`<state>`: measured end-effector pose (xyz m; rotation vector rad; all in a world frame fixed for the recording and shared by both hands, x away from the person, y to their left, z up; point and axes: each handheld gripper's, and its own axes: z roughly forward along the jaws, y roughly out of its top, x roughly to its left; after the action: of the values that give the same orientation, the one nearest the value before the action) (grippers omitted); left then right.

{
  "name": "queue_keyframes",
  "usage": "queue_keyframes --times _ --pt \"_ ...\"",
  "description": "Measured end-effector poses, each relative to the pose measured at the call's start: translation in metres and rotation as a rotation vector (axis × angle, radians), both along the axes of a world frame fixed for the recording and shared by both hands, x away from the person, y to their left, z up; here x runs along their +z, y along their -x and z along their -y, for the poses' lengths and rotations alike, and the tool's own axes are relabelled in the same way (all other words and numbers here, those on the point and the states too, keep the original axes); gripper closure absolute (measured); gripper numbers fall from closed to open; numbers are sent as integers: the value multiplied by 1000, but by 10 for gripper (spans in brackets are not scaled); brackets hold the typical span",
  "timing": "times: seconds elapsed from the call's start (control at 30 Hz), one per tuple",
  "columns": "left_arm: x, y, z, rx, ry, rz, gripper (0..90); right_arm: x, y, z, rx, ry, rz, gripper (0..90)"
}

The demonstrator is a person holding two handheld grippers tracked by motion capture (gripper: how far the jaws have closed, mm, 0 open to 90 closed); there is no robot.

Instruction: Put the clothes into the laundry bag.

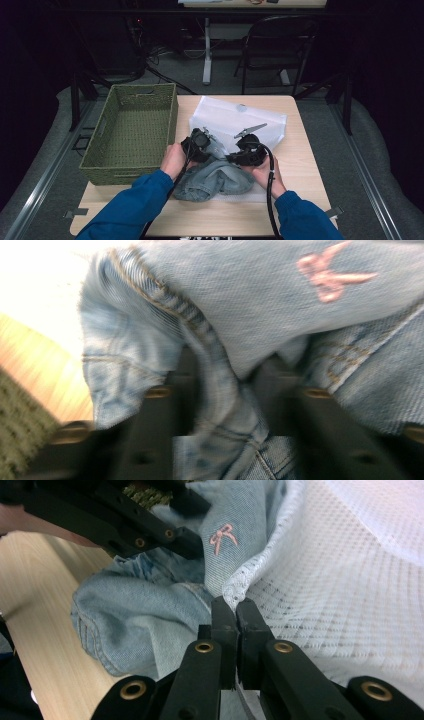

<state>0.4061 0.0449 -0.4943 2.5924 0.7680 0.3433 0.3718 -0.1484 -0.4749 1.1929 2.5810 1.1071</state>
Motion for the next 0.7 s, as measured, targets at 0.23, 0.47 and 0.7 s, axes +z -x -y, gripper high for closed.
queue_keyframes --times 0.23,0.47,0.7 --pt "0 18 -3 -139 146 -28 823 5 2 7 -45 -21 30 889" --pt "-5 38 16 -259 166 -19 823 -1 0 -4 -68 12 54 888" --pt "-2 36 8 -212 166 17 615 -2 -7 4 -79 24 72 889"
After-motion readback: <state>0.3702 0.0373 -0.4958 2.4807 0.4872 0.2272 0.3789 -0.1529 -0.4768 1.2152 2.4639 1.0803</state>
